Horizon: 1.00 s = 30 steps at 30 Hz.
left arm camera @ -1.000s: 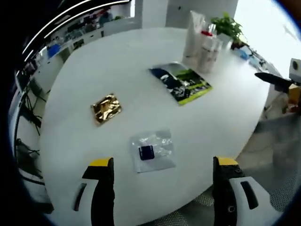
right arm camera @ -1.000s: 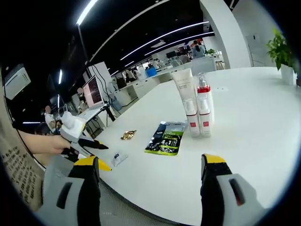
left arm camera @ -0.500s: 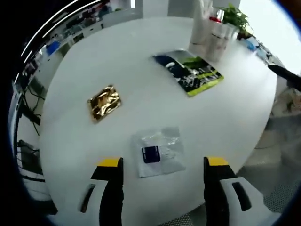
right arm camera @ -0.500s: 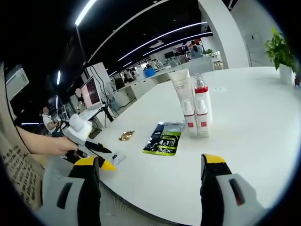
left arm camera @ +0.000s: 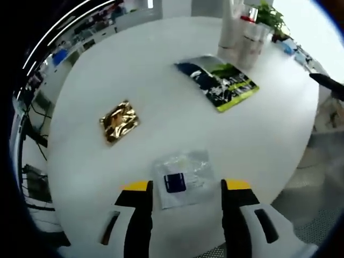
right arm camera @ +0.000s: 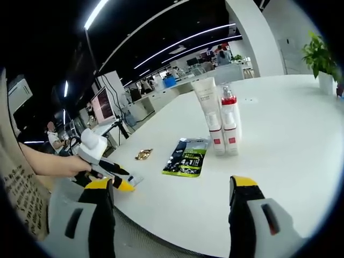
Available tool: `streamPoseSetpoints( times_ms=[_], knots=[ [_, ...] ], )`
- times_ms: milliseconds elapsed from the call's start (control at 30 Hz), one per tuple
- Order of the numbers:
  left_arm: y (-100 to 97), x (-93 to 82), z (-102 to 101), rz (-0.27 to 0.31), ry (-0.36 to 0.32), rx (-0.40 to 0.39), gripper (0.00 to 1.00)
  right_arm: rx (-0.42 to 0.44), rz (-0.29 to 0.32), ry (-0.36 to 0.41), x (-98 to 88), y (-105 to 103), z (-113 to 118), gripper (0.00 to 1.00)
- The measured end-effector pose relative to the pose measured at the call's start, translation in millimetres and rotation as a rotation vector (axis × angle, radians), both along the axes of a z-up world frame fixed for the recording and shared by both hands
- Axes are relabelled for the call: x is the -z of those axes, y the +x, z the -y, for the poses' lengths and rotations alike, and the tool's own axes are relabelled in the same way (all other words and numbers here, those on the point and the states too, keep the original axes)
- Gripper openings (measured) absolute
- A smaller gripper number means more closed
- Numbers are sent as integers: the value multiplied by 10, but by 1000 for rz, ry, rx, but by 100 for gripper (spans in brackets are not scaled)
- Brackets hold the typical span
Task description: Arrange the skincare products in the storage area until every visible bottle or jar stands upright without overlapping.
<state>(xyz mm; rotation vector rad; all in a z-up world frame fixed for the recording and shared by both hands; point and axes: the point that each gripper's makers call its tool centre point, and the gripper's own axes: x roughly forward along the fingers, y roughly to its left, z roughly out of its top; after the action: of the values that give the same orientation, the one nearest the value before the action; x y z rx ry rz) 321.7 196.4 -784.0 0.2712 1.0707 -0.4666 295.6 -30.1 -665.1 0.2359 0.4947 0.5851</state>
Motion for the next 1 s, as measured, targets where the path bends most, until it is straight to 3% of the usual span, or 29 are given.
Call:
streamPoseSetpoints(
  times_ms=[100,667,1000],
  knots=[
    [18,-2,-4,4,-4,-7,38,-1,-1,-2,4,-2,-1,89],
    [26,-61,17,32,-47,-36,37,-1,2,-11,5,-4,4,88],
    [129,-398,221,167,-158,-39,37,-21,-7,-11,8,-26,-32,83]
  ],
)
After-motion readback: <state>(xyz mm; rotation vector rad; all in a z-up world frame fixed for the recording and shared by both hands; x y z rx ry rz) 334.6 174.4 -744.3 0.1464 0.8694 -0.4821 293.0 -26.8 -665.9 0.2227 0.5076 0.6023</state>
